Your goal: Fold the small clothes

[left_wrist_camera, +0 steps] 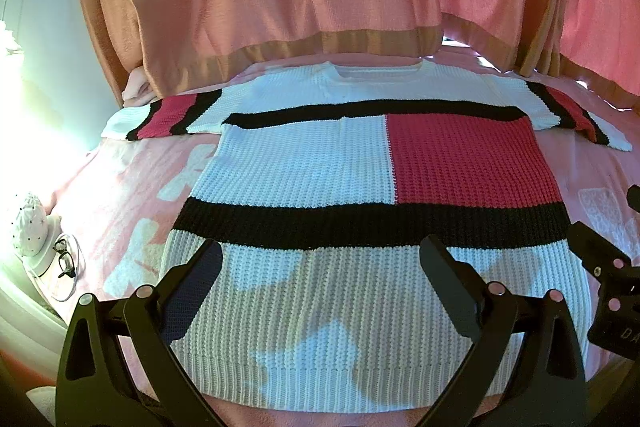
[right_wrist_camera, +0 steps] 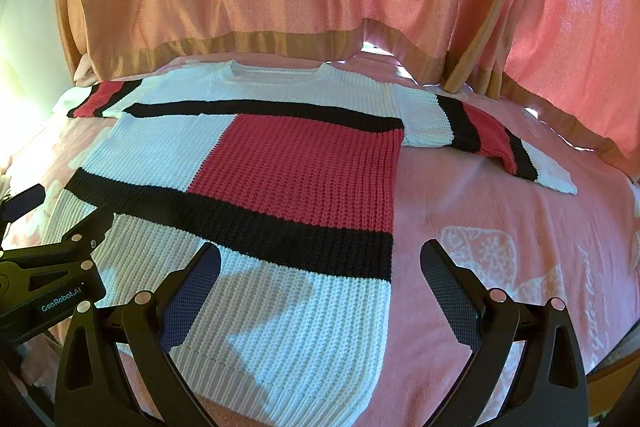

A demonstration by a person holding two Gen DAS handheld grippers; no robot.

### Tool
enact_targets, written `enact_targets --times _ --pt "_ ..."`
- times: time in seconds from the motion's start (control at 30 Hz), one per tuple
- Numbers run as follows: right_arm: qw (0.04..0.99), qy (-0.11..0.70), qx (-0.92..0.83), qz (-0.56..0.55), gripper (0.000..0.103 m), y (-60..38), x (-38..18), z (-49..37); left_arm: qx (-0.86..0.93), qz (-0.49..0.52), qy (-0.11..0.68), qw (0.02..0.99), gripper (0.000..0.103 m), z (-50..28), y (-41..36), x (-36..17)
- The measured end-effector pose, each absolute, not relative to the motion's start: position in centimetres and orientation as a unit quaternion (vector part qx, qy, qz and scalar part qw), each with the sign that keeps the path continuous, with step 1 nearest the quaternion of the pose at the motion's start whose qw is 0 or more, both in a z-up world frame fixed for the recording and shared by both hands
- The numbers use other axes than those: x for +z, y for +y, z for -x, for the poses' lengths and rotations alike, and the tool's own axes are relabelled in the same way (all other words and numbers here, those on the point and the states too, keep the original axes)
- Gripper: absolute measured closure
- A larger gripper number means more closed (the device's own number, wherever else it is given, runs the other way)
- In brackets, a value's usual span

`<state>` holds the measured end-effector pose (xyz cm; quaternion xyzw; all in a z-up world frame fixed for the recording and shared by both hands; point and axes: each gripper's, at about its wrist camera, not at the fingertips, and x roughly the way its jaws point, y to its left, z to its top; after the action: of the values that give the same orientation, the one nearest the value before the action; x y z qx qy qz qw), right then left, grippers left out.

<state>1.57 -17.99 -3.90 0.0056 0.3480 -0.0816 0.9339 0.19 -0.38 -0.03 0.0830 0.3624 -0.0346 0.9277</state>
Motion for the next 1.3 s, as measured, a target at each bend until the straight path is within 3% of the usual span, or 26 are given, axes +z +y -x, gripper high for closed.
enact_targets --times 1.3 --pt "0.934 0.347 -0.083 -0.006 0.005 -18.03 -3.88 -1.50 -0.033 -0.085 0.359 0.929 0.006 -0.06 -0.33 -0.21"
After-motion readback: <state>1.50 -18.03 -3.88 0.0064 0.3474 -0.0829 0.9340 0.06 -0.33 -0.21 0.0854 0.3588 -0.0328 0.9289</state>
